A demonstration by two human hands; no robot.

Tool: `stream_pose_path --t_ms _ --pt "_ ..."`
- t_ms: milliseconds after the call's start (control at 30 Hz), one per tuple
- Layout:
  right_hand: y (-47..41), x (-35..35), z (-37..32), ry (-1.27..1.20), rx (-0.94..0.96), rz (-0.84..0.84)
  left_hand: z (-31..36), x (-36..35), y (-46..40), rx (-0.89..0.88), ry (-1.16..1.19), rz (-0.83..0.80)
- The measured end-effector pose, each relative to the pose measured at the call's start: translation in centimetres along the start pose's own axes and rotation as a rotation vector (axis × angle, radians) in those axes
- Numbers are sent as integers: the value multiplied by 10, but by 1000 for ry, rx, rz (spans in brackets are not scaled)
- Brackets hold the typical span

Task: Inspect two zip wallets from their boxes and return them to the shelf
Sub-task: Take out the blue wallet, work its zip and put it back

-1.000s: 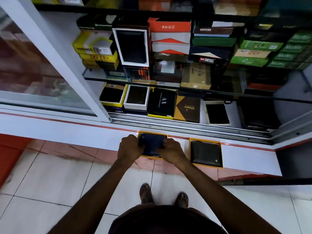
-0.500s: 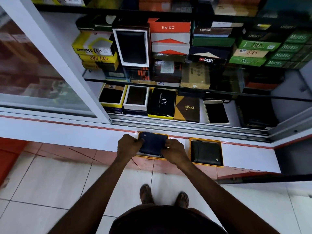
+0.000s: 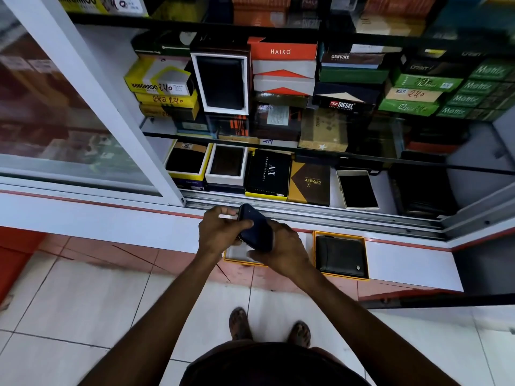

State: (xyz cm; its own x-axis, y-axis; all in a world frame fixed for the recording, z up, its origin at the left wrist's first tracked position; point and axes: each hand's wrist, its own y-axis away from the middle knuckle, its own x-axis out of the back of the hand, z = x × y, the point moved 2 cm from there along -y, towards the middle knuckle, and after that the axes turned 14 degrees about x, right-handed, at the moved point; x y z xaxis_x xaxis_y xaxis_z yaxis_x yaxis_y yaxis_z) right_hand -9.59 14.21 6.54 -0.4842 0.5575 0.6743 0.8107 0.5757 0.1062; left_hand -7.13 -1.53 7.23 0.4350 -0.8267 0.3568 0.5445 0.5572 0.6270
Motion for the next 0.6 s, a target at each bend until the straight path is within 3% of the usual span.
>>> stream_pose_path --t_ms 100,233,333,433,533,600 --pt "0 -2 -6 89 82 98 15 -1 12 -70 14 10" --pt "0 13 -18 -79 106 257 37 -4 31 -131 80 -97" --pt "-3 23 -19 -441 -34 301 50 -5 42 -138 210 -209" --pt "-2 32 -15 -966 -152 331 54 1 44 -146 305 -194" --pt "1 51 -17 -1222 -154 356 57 11 42 -130 347 -185" --pt "2 62 -16 -1351 -197 385 59 14 42 -182 280 -263"
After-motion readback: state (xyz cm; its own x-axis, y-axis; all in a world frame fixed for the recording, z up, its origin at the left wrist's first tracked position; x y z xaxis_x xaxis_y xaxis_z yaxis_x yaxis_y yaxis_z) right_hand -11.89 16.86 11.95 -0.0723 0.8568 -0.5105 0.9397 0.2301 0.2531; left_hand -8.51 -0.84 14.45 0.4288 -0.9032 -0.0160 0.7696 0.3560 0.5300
